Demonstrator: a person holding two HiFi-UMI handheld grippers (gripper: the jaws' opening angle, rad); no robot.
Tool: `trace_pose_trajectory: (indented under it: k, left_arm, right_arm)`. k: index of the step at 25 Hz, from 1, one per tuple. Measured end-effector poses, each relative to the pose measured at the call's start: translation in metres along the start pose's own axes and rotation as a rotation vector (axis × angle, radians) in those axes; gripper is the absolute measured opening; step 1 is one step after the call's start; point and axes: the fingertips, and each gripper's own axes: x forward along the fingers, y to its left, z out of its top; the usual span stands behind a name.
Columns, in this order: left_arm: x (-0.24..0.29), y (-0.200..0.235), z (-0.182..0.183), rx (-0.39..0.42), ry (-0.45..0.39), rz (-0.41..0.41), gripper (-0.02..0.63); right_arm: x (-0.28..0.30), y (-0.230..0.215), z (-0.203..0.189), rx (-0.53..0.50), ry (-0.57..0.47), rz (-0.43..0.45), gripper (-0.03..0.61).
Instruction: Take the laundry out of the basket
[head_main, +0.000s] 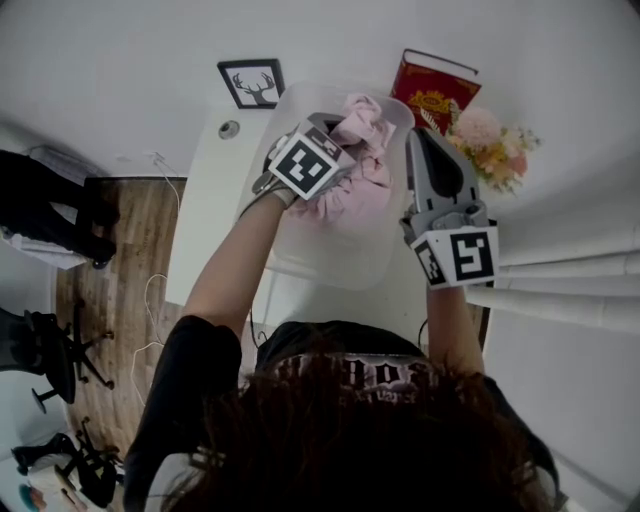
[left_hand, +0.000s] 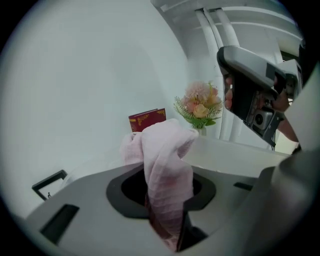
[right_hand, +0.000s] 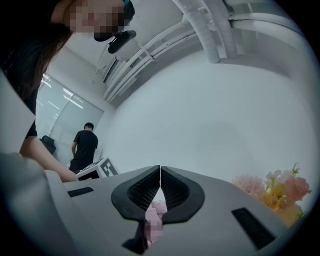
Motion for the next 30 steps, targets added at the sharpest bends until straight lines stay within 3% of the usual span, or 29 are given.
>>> trace_pose_trajectory:
  k: [20,27,30]
  left_arm:
    - [-0.152,0.027,0.104,-0.098,-0.401,0.306,0.121]
    - [-0.262,0.072,0.109,-0.129,-0.511,0.422,0.121]
    - [-0.287,0.077,0.119,-0.124,-0.549,0.460,0.121]
  right_arm:
    - [0.022,0.000,0.045,0.057,-0.068,0.033,0.028]
    - [0.067,0.070,0.090,0.053,-0.089,0.105,0.028]
    - [0.071,0.078,0.102,0.055,-0.113,0.134,0.028]
